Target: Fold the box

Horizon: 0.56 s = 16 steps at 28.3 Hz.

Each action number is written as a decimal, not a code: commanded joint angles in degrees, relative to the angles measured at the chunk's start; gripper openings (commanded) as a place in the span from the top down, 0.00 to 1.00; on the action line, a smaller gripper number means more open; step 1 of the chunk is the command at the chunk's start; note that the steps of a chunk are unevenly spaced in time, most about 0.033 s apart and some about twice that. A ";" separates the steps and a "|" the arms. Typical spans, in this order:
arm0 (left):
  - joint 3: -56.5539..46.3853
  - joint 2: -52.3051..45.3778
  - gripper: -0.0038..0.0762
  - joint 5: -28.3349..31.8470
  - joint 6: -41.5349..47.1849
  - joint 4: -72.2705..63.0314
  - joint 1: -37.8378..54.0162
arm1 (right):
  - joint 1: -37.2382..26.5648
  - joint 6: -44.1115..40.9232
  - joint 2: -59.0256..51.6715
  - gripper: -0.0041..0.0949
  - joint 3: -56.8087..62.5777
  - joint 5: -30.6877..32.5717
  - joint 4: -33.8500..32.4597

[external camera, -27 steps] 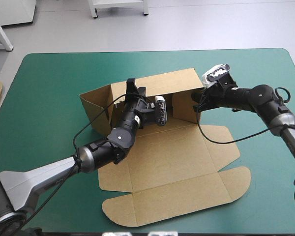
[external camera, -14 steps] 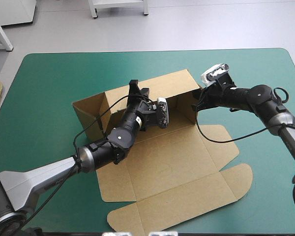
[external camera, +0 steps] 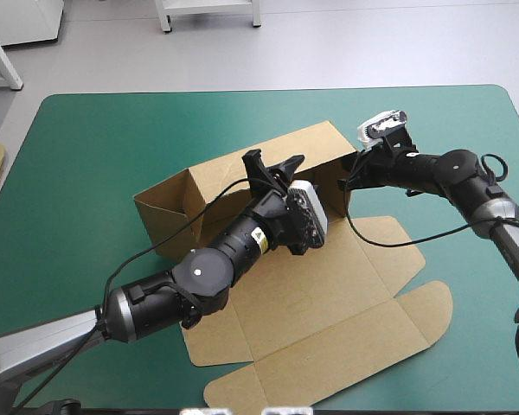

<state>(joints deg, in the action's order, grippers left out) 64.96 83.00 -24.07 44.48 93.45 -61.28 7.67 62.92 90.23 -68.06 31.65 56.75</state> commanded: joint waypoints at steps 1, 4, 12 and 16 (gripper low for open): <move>7.57 -2.98 0.45 -1.26 1.67 -4.39 0.97 | 0.02 -2.03 -2.21 0.98 -1.62 -0.59 2.39; 16.72 -1.74 0.45 -3.19 1.77 -12.14 9.48 | 0.02 -2.87 -2.21 0.98 -1.62 -0.20 2.39; 29.79 -0.22 0.45 -6.09 -14.69 -51.47 38.31 | 0.02 -3.19 -2.21 0.98 -1.62 0.05 2.39; 29.71 0.52 0.45 -11.13 -29.94 -70.15 53.55 | 0.02 -4.63 -2.21 0.98 -1.62 -0.42 2.39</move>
<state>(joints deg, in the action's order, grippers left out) 92.70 85.03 -34.07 24.05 35.04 -15.48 7.67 60.24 90.23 -68.06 31.56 56.55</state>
